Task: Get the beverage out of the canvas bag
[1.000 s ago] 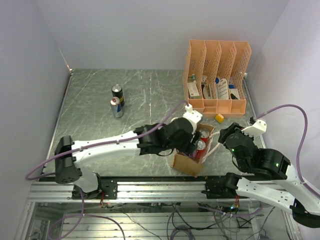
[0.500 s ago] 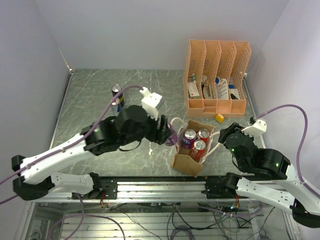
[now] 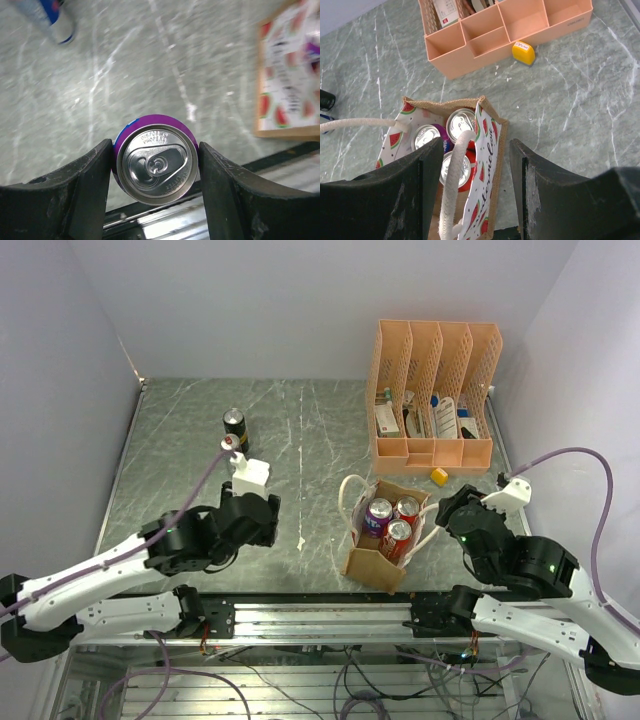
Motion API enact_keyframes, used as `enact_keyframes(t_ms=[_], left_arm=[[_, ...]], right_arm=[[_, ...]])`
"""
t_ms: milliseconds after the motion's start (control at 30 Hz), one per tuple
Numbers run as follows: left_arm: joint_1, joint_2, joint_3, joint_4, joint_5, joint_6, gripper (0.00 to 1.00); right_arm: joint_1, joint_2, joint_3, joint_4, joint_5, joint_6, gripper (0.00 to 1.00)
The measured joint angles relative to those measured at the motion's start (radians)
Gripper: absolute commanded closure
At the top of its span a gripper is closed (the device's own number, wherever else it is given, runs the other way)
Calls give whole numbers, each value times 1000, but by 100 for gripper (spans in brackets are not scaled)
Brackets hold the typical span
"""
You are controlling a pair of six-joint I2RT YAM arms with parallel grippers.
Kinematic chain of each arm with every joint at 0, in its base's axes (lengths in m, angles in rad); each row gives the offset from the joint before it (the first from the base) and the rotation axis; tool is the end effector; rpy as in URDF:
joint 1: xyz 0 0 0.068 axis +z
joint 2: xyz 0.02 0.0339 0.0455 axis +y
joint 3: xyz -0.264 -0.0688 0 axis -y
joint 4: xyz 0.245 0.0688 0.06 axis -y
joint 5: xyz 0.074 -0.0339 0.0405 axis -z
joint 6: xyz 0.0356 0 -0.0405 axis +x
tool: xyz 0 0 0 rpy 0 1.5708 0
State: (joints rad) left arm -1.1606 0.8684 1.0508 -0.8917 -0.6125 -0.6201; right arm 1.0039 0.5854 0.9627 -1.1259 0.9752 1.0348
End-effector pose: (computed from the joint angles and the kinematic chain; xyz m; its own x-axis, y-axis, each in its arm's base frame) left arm 0.0817 -0.1365 0.3513 -0.5463 0.0640 -0.8351 0.3181 0.9382 -0.1362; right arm 0.0649 0.0470 0.3415 -0.3135 0.4057 -0.8586 0.2389 0.9088 0.3422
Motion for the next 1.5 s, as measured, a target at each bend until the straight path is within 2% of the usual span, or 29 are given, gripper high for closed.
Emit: enact_keyframes(t_ms=[167, 333, 533, 867, 967, 1200, 1500], left_arm=[[72, 50, -64, -51, -79, 9, 93], [293, 83, -64, 16, -83, 117, 93], [651, 231, -42, 160, 101, 243, 93], [946, 451, -36, 350, 425, 374, 93], [994, 456, -54, 385, 472, 396, 93], [995, 430, -145, 505, 544, 428, 93], [995, 425, -180, 554, 547, 462, 93]], right_arm=[[0, 11, 0, 0, -1, 0, 45], [0, 12, 0, 0, -3, 0, 45], [0, 14, 0, -1, -3, 0, 45], [0, 17, 0, -2, -1, 2, 45], [0, 23, 0, -2, 1, 2, 45], [0, 62, 0, -5, 2, 5, 45], [0, 55, 0, -5, 2, 4, 45]])
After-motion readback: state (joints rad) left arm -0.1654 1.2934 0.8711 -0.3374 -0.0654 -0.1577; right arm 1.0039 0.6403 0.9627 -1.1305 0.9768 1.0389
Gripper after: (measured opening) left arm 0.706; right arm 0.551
